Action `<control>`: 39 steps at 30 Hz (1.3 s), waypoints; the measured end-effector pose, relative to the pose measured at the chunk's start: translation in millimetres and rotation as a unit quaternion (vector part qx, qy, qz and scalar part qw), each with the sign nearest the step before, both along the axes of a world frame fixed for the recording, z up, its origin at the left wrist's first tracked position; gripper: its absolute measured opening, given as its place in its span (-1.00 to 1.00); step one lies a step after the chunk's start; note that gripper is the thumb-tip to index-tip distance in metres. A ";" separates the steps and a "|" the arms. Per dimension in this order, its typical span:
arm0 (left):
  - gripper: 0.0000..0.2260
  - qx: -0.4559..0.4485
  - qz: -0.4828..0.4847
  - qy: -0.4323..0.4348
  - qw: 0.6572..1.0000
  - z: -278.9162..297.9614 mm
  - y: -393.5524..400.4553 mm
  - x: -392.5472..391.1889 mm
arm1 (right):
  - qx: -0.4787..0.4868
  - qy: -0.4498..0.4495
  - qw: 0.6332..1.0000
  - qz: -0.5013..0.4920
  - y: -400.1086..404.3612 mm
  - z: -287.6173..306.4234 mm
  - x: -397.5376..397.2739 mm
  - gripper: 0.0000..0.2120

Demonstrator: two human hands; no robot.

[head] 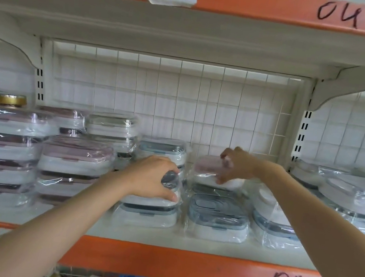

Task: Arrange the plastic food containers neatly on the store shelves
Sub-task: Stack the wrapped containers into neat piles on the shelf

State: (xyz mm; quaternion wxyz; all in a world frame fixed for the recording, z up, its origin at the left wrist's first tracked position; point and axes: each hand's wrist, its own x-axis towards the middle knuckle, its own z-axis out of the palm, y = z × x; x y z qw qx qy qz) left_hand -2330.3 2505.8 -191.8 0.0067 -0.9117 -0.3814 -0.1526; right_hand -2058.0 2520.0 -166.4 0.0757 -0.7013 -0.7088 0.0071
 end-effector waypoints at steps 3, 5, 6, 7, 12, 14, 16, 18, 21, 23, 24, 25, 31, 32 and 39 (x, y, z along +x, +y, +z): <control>-0.39 0.008 0.004 -0.011 1.000 -3.2 -0.5 0.3 | 0.078 -0.029 0.996 -0.027 -9.9 18.2 6.1 -0.21; -0.38 0.006 0.005 -0.018 1.000 -2.8 -0.3 2.2 | 0.112 -0.022 0.992 -0.046 -20.8 30.3 8.3 -0.22; -0.37 -0.001 0.006 -0.035 0.999 -1.9 -0.5 3.1 | 0.124 -0.003 0.991 -0.048 -27.3 35.6 7.3 -0.22; -0.35 -0.009 0.010 -0.063 0.998 0.0 -1.3 4.4 | 0.133 0.024 0.990 -0.040 -34.5 40.3 4.8 -0.22; -0.07 0.014 0.008 -0.205 0.979 33.9 -7.1 5.5 | 0.148 0.113 0.976 0.116 -67.0 48.7 -37.8 -0.13; 0.03 -0.002 -0.005 -0.173 0.985 54.1 -9.4 -3.2 | 0.137 0.125 0.967 0.173 -71.5 47.4 -61.5 -0.08; 0.05 -0.037 -0.003 -0.118 0.992 68.2 -12.5 -15.5 | 0.129 0.135 0.958 0.215 -69.5 47.6 -82.7 -0.07; -0.09 -0.045 0.012 -0.121 0.992 76.2 -14.2 -32.4 | 0.122 0.159 0.949 0.244 -63.1 49.4 -97.4 -0.05; -0.29 -0.038 0.058 -0.161 0.984 83.9 -11.9 -71.6 | 0.113 0.166 0.946 0.255 -51.1 49.4 -108.1 0.04; -0.38 -0.051 0.097 -0.180 0.978 87.4 -9.3 -102.8 | 0.108 0.181 0.946 0.246 -42.9 46.5 -110.3 0.01; -0.42 -0.060 0.112 -0.187 0.974 88.6 -7.8 -117.3 | 0.104 0.189 0.946 0.242 -39.0 44.1 -111.2 -0.02; -0.46 -0.068 0.126 -0.192 0.971 90.0 -6.2 -130.3 | 0.101 0.194 0.947 0.237 -34.7 41.1 -113.0 -0.06; -0.56 -0.131 0.138 -0.147 0.971 88.3 0.6 -163.7 | 0.098 0.143 0.964 0.203 -15.9 28.7 -126.9 -0.29; -0.60 -0.133 0.126 -0.128 0.975 86.3 1.8 -163.5 | 0.095 0.125 0.967 0.198 -15.0 28.1 -127.9 -0.33; -0.49 -0.046 0.102 -0.060 0.992 86.5 5.6 -146.7 | 0.095 0.053 0.984 0.140 -22.5 27.6 -96.5 -0.58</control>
